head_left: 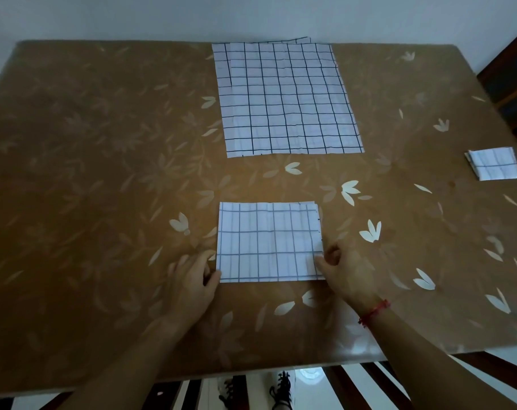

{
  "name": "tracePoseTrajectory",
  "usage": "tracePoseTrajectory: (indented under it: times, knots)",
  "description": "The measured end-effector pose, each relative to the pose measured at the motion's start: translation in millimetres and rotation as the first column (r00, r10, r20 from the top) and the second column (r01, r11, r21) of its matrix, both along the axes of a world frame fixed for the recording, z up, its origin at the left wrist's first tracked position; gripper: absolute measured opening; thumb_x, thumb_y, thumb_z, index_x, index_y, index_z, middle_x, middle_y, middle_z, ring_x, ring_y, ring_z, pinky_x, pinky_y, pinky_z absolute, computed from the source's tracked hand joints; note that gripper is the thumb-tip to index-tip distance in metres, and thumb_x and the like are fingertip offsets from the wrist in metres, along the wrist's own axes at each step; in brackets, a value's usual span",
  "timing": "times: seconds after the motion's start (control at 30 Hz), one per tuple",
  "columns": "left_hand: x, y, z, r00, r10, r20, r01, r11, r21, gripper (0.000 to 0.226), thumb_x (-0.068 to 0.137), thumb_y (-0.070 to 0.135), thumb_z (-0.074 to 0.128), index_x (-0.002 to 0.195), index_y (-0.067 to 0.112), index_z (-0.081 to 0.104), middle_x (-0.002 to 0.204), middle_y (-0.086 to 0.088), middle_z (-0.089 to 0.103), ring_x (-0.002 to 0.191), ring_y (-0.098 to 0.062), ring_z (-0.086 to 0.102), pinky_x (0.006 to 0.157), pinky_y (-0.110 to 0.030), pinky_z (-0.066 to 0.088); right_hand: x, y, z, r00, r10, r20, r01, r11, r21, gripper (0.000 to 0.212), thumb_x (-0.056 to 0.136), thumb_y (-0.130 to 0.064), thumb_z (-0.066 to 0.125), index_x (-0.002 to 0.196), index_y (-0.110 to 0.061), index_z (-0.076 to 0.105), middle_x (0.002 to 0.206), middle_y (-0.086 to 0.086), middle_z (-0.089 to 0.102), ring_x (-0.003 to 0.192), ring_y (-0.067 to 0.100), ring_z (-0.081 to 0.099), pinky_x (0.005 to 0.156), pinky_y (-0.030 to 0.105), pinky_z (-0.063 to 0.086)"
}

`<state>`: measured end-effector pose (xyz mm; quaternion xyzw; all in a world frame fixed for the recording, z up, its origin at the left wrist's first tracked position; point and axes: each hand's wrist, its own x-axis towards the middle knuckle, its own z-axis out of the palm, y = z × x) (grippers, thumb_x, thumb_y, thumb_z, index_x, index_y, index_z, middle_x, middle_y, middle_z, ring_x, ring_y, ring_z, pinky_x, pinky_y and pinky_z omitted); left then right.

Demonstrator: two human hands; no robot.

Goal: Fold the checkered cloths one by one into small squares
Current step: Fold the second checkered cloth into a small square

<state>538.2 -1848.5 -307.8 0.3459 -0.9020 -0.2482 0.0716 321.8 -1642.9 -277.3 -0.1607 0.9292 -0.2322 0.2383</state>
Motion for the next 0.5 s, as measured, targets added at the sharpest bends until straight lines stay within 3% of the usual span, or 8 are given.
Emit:
tracePoseTrajectory:
  times: [0.1,0.17,0.27,0.37,0.5]
  knots:
    - [3,3,-1,0.997,-0.071,-0.04,0.067,0.992,-0.106,0.036,0.087,0.036,0.044,0.11,0.016,0.063,0.102,0.002,0.062,0.096,-0.017,0.051,0.087,-0.034,0.04,7,-1,5,0.995,0.026,-0.1,-0.022,0.999,0.045,0.035,0.085,-0.04,0.06,0.113,-0.021,0.052,0.104,-0.003,0.058,0.076,0.014,0.06,0.062,0.025,0.046]
    - [4,3,0,0.991,-0.132,-0.033,0.125,0.979,-0.158,0.041,0.09,0.032,0.039,0.117,0.012,0.062,0.12,-0.003,0.06,0.112,-0.019,0.048,0.095,-0.031,0.034,21,-3,8,0.96,0.159,-0.229,-0.154,0.987,0.043,0.041,0.089,-0.04,0.055,0.124,-0.02,0.05,0.117,0.002,0.051,0.086,0.016,0.057,0.07,0.026,0.049]
    - [3,1,0,0.968,-0.247,0.039,0.25,0.948,-0.199,0.048,0.094,0.028,0.033,0.132,0.009,0.055,0.142,-0.006,0.049,0.134,-0.02,0.038,0.106,-0.036,0.03,57,-14,8,0.814,0.425,-0.395,-0.442,0.895,0.054,0.049,0.089,-0.038,0.053,0.132,-0.015,0.049,0.129,0.008,0.05,0.113,0.021,0.051,0.093,0.035,0.049]
    - [0,-4,-3,0.916,-0.359,0.178,0.393,0.894,-0.217,0.051,0.097,0.026,0.027,0.143,0.009,0.041,0.154,-0.005,0.032,0.145,-0.018,0.021,0.113,-0.042,0.027,97,-32,-2,0.671,0.594,-0.445,-0.629,0.773,0.082,0.058,0.09,-0.036,0.048,0.14,-0.008,0.043,0.145,0.012,0.042,0.134,0.025,0.04,0.11,0.039,0.037]
    - [3,-7,-12,0.878,-0.393,0.275,0.453,0.867,-0.208,0.052,0.098,0.026,0.026,0.146,0.009,0.034,0.156,-0.006,0.027,0.146,-0.017,0.015,0.115,-0.046,0.025,136,-51,-22,0.525,0.746,-0.411,-0.761,0.627,0.165,0.063,0.097,-0.045,0.026,0.14,-0.002,0.042,0.148,0.016,0.04,0.14,0.026,0.031,0.11,0.045,0.036]
